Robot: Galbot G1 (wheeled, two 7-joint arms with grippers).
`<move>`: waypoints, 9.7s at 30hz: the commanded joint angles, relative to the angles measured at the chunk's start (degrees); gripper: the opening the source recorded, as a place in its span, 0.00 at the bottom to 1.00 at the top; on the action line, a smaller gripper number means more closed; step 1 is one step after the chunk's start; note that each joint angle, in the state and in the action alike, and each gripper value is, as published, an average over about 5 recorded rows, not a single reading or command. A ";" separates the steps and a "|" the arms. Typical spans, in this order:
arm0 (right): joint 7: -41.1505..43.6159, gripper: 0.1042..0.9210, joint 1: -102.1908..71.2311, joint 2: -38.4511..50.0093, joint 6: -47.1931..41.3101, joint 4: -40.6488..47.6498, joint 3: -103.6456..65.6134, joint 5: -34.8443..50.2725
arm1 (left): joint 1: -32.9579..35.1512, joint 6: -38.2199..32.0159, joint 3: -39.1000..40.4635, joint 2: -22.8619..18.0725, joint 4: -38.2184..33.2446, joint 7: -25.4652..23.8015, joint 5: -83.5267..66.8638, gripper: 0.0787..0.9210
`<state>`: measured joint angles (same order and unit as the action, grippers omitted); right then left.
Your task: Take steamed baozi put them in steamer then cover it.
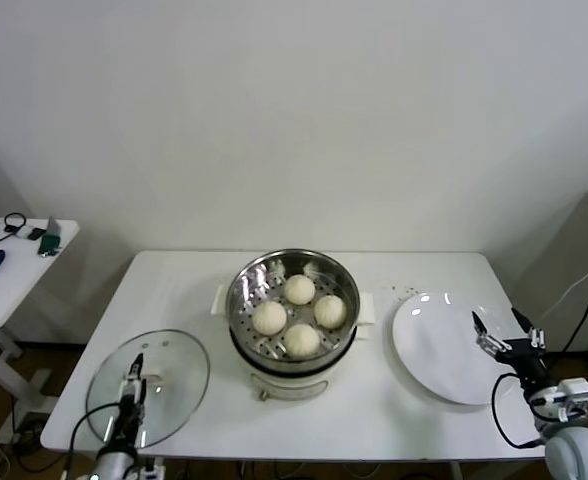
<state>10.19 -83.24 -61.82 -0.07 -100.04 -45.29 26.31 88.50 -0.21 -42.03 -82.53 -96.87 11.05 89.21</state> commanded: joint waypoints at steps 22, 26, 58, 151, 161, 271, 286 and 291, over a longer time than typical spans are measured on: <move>3.06 0.88 -2.59 -2.85 1.99 0.94 -2.77 -3.79 | -6.87 -0.75 0.84 2.21 7.27 0.90 -5.34 0.78; 3.33 0.88 -2.52 -3.30 2.33 1.28 -2.74 -4.43 | -6.73 -0.92 0.90 2.28 7.25 0.89 -5.96 0.65; 3.66 0.88 1.62 -2.13 3.67 5.31 -1.49 -6.88 | 3.23 5.83 0.70 5.97 -13.53 4.37 -15.58 0.08; 5.97 0.88 7.96 -6.06 8.06 14.11 1.32 -15.13 | -34.41 44.21 53.55 -0.08 -5.46 -28.70 1.11 0.08; 6.27 0.88 7.68 -6.51 8.19 14.04 0.88 -15.30 | -34.45 44.50 52.56 0.90 -5.56 -28.26 0.32 0.08; 6.84 0.88 0.09 -6.15 8.06 5.69 2.73 -7.73 | 8.41 -17.24 3.56 3.76 -10.03 -0.77 -92.17 0.88; 7.00 0.88 -0.13 -6.41 8.55 6.00 2.26 -8.56 | 8.18 -16.96 5.36 3.95 -10.29 -1.03 -90.27 0.88; 7.04 0.88 -0.06 -6.48 8.52 6.02 2.21 -8.64 | 7.91 -16.73 5.62 4.05 -10.28 -1.17 -90.11 0.88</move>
<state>17.26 -83.31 -68.19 8.28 -94.05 -42.97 17.97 96.34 -16.67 -36.45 -78.54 -107.47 10.07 -0.78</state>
